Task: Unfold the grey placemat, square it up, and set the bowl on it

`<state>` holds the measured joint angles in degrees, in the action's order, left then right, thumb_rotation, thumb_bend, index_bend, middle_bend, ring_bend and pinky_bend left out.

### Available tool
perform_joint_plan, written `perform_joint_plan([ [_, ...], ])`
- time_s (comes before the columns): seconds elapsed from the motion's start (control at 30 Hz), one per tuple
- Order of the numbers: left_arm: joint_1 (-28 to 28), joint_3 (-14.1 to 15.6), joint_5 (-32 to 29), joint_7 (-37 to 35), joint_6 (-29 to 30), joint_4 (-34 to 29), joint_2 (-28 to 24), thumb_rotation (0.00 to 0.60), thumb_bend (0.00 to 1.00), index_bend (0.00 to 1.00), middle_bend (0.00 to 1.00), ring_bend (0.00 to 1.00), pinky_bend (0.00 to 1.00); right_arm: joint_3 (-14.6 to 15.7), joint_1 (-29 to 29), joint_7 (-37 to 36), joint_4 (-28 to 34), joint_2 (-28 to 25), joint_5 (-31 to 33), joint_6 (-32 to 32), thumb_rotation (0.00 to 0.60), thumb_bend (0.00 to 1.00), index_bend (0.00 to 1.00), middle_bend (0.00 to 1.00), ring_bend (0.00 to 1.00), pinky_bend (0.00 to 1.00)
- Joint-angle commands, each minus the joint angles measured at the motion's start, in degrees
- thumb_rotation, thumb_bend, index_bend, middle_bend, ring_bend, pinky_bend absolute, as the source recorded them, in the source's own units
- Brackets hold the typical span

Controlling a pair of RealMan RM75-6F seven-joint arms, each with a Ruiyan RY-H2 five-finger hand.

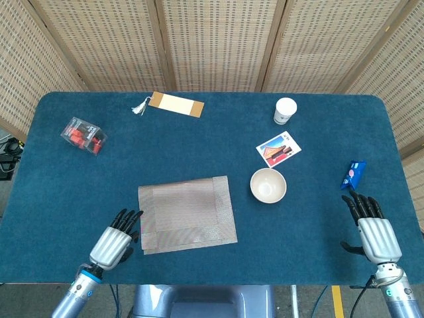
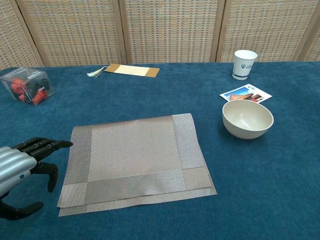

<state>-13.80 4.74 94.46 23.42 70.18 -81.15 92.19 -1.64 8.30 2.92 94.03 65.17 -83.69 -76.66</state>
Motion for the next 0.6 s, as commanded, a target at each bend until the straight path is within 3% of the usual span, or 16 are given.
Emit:
perform_joint_plan([
  [0.03, -0.3, -0.1, -0.5, 0.5, -0.4, 0.1, 0.7, 0.600, 0.32, 0.48, 0.00, 0.00, 0.00, 0.0, 0.0, -0.2, 0.0, -0.1, -0.1, 0.0, 0.600, 0.08, 0.08, 0.00, 0.00, 0.00],
  [0.6, -1.4, 0.0, -2.1, 2.2, -2.0, 1.2, 4.1, 0.600, 0.38, 0.52, 0.00, 0.00, 0.00, 0.1, 0.0, -1.2, 0.3, -0.4, -0.6, -0.1, 0.600, 0.08, 0.08, 0.00, 0.00, 0.00],
])
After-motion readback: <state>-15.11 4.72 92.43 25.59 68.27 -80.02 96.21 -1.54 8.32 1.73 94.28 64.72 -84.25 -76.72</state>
